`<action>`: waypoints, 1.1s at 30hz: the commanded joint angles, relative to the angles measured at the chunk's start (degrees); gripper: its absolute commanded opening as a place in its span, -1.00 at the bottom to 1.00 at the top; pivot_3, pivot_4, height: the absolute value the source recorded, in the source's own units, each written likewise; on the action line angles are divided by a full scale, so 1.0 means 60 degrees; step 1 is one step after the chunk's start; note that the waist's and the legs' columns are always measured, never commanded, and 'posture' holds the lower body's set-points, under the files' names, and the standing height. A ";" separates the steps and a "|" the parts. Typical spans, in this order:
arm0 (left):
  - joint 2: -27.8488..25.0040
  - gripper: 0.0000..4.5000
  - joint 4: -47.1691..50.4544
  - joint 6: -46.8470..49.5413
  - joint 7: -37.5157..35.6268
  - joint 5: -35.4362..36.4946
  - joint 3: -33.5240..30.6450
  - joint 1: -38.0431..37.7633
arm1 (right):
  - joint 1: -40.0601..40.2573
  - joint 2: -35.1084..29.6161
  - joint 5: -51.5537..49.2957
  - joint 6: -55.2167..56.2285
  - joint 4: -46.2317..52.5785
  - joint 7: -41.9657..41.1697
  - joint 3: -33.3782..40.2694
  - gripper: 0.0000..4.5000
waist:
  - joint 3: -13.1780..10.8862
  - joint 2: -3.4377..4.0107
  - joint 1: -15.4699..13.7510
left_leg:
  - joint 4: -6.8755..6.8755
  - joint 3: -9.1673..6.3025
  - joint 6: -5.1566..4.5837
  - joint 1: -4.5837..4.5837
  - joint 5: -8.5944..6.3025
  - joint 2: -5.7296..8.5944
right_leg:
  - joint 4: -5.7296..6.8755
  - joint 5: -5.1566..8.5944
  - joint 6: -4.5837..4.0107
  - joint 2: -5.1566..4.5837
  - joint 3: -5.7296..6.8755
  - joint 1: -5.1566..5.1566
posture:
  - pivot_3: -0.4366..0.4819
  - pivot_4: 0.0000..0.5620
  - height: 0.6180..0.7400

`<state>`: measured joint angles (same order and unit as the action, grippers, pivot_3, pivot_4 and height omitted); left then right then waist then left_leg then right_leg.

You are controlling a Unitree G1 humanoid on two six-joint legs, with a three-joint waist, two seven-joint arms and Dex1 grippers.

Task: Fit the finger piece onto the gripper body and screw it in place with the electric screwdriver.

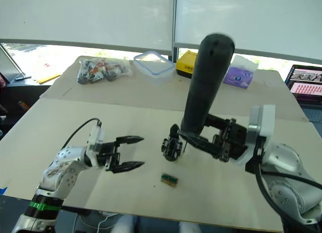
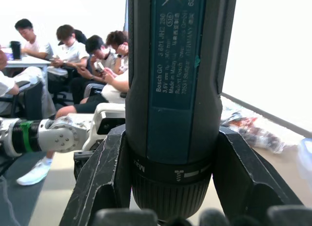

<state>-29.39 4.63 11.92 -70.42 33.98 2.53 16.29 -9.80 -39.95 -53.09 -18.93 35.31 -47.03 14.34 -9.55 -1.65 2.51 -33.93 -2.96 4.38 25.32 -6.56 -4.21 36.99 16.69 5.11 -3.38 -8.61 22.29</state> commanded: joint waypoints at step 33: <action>0.0540 1.00 0.0004 -0.0271 0.1267 -0.1370 0.0291 -0.0123 | -0.2417 0.1873 0.0886 -0.0256 -0.1759 -0.0056 -0.1639 -0.15 | -0.0006 -0.0001 0.0020 | 0.0014 -0.0001 -0.0001 0.0009 0.0000 0.0000 | 0.0002 -0.0001 0.0002 0.0005 -0.0001 0.0013 | -0.05 -0.47 1.00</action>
<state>-26.06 3.07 11.21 -62.67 25.93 3.98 15.57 -22.30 -29.08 -47.27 -21.13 23.18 -47.30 3.64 -9.59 -1.66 2.64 -33.84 -2.97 4.37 25.37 -6.56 -4.21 37.00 16.68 5.12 -3.35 -8.61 22.37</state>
